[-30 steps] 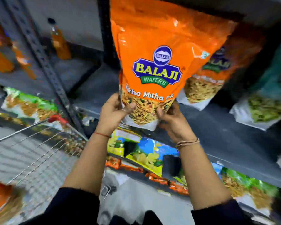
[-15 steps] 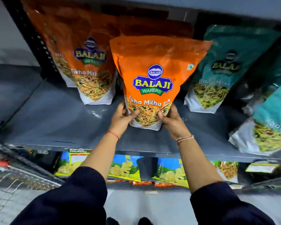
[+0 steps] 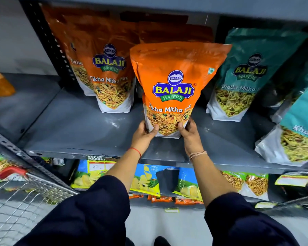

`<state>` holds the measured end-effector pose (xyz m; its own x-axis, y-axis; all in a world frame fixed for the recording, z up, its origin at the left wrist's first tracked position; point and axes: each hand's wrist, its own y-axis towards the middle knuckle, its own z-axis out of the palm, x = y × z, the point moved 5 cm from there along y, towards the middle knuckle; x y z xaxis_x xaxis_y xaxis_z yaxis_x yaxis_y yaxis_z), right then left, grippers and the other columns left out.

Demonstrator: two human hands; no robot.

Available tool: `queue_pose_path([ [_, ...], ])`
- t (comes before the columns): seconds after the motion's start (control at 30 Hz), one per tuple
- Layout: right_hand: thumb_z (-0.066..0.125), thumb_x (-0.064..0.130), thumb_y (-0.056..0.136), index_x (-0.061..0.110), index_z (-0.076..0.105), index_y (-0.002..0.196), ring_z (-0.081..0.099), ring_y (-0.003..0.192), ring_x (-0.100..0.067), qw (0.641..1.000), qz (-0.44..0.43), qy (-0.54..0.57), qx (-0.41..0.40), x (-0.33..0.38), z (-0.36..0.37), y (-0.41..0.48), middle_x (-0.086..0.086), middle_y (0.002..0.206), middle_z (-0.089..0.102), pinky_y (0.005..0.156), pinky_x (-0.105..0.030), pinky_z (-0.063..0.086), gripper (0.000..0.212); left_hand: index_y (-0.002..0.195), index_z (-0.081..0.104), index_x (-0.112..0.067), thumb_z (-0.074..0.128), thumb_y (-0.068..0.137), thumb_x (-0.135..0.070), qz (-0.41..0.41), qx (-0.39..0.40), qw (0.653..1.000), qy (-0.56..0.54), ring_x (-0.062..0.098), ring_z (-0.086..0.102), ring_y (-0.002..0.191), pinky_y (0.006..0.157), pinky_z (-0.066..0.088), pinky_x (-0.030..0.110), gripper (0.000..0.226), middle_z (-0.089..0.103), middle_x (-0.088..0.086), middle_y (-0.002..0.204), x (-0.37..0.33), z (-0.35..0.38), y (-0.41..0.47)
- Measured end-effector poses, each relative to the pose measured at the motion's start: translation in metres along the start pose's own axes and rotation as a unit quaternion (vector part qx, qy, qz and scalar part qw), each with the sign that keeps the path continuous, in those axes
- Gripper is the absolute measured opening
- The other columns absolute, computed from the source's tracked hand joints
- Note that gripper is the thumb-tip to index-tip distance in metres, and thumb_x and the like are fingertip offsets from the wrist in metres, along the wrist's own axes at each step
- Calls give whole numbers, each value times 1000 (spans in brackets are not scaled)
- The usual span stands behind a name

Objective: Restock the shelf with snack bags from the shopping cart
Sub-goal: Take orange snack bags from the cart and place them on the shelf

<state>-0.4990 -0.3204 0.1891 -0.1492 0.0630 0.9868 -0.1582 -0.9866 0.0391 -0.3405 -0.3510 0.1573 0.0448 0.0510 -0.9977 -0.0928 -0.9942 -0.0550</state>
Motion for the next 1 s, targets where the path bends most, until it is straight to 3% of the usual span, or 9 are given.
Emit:
queue_pose_path([
  [0.13, 74, 61, 54, 1, 41, 129, 53, 116, -24, 1000, 5, -22, 14, -4, -4, -2, -18, 131, 53, 97, -30, 47, 101, 115, 47, -27, 66, 79, -29, 12, 10, 1000, 17, 17, 55, 111, 101, 42, 35, 40, 58, -2, 115, 5, 0, -4],
  [0.27, 62, 18, 84, 3, 41, 130, 53, 117, -23, 999, 5, -48, 6, -12, -10, 1, -18, 133, 52, 90, -19, 49, 53, 119, 46, -27, 66, 79, -33, 4, 6, 999, 38, 21, 54, 115, 102, 43, 38, 45, 58, -3, 116, 9, 0, -1],
  [0.47, 61, 17, 85, 3, 20, 141, 32, 136, -27, 986, 19, -54, -155, -14, -12, -24, -16, 149, 29, 107, -30, 31, 71, 138, 28, -20, 66, 81, -23, 18, -19, 999, 24, 19, 41, 130, 107, 35, 33, 69, 45, 5, 139, 6, -3, -14],
  [0.57, 59, 25, 87, 1, 23, 139, 24, 139, -24, 961, -63, -174, -208, -18, 0, -55, -18, 149, 24, 115, -34, 25, 68, 143, 20, -17, 61, 83, -30, 52, -158, 985, 38, 16, 27, 139, 110, 24, 27, 74, 30, 5, 150, 10, -22, -51],
  [0.67, 55, 37, 86, 0, 30, 136, 15, 139, -19, 943, -142, -274, -121, -30, 40, -89, -24, 149, 20, 113, -22, 13, 68, 142, 23, -14, 54, 83, -36, 100, -254, 954, 122, 12, 14, 143, 115, 15, 21, 71, 23, -7, 148, 21, -53, -106],
  [0.73, 47, 48, 86, 1, 36, 132, 19, 138, -24, 923, -192, -332, -12, -42, 80, -114, -26, 148, 24, 112, -32, 18, 68, 141, 25, -9, 52, 84, -32, 102, -306, 926, 196, 13, 10, 142, 114, 10, 13, 67, 23, -7, 145, 36, -87, -143],
  [0.83, 40, 55, 85, 8, 37, 130, 25, 137, -28, 882, -233, -382, 147, -67, 144, -148, -22, 146, 30, 109, -44, 23, 65, 134, 39, -6, 50, 83, -35, -10, -411, 884, 221, 21, 31, 136, 111, 26, 30, 59, 42, 10, 142, 70, -161, -202],
  [0.93, 57, 53, 79, 12, 32, 131, 20, 139, -24, 836, -250, -405, 273, -89, 201, -169, -20, 147, 31, 108, -48, 27, 71, 117, 53, -2, 54, 88, -32, -153, -538, 828, 31, 33, 62, 96, 75, 54, 30, 42, 63, 18, 111, 111, -232, -256],
  [1.0, 66, 54, 69, 11, 34, 130, 27, 138, -33, 790, -270, -437, 335, -103, 237, -180, -21, 146, 35, 106, -53, 29, 81, 114, 53, 5, 55, 89, -23, -196, -566, 794, -102, 35, 63, 80, 54, 50, 22, 37, 61, 15, 92, 126, -267, -278],
])
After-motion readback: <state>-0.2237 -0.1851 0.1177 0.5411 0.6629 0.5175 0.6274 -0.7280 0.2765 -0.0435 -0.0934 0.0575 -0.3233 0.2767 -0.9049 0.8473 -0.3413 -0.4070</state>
